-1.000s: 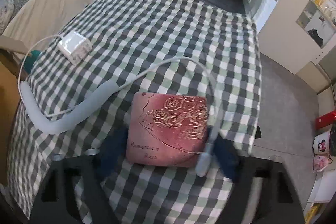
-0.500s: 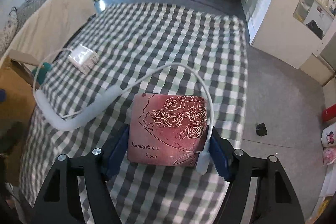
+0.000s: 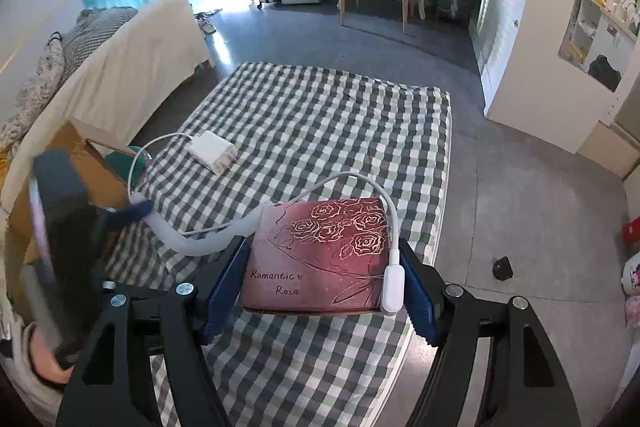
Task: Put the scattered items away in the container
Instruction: 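Grasp the white tube with the left gripper while the right holds the pink box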
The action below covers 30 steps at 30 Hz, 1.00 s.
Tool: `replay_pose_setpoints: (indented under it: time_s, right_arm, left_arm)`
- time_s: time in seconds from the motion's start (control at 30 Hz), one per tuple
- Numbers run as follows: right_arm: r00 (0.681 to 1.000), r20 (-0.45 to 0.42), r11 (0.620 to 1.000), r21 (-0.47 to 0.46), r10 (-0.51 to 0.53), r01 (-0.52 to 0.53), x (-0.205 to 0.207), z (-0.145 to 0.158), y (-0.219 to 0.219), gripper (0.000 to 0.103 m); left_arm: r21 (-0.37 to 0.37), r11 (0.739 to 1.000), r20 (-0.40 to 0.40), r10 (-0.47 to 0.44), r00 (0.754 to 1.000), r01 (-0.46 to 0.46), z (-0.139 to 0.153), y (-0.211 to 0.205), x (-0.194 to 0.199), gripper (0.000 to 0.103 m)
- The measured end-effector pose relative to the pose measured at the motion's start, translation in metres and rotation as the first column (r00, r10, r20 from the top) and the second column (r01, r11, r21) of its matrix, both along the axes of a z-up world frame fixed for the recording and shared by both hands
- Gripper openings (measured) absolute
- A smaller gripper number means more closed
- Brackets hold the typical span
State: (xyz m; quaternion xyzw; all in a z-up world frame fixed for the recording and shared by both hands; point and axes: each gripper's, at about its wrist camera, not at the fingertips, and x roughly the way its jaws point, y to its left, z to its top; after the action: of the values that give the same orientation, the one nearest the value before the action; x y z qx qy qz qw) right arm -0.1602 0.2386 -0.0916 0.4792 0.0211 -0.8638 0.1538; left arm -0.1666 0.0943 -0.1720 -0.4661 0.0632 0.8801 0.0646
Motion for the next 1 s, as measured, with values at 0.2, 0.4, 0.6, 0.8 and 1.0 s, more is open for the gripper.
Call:
replay_pose_setpoints:
  time_s: [0.2, 0.4, 0.6, 0.8, 1.0]
  right_arm:
    - [1.000, 0.000, 1.000, -0.006, 0.010, -0.010, 0.001, -0.001, -0.003, 0.071]
    - [1.000, -0.010, 1.000, -0.011, 0.019, -0.019, 0.005, 0.006, -0.005, 0.071]
    - [0.999, -0.029, 0.999, -0.015, 0.035, -0.035, 0.012, 0.016, -0.010, 0.071]
    - [0.998, -0.045, 0.999, -0.024, 0.035, -0.036, 0.017, 0.027, -0.009, 0.071]
    - [0.997, -0.060, 0.999, -0.028, 0.041, -0.042, 0.025, 0.036, -0.011, 0.071]
  left_arm:
    - [0.007, 1.000, 0.027, -0.005, 1.000, 0.005, -0.026, -0.004, -0.009, 0.096]
    - [0.044, 0.999, 0.010, -0.004, 1.000, 0.004, -0.023, -0.010, -0.010, 0.028]
    - [0.040, 0.999, 0.009, 0.003, 1.000, -0.003, -0.018, -0.007, -0.011, 0.006]
    - [0.069, 0.997, -0.001, 0.019, 1.000, -0.019, -0.005, -0.010, -0.008, 0.004]
    - [0.111, 0.994, -0.058, 0.029, 0.998, -0.022, 0.028, -0.017, 0.005, 0.004]
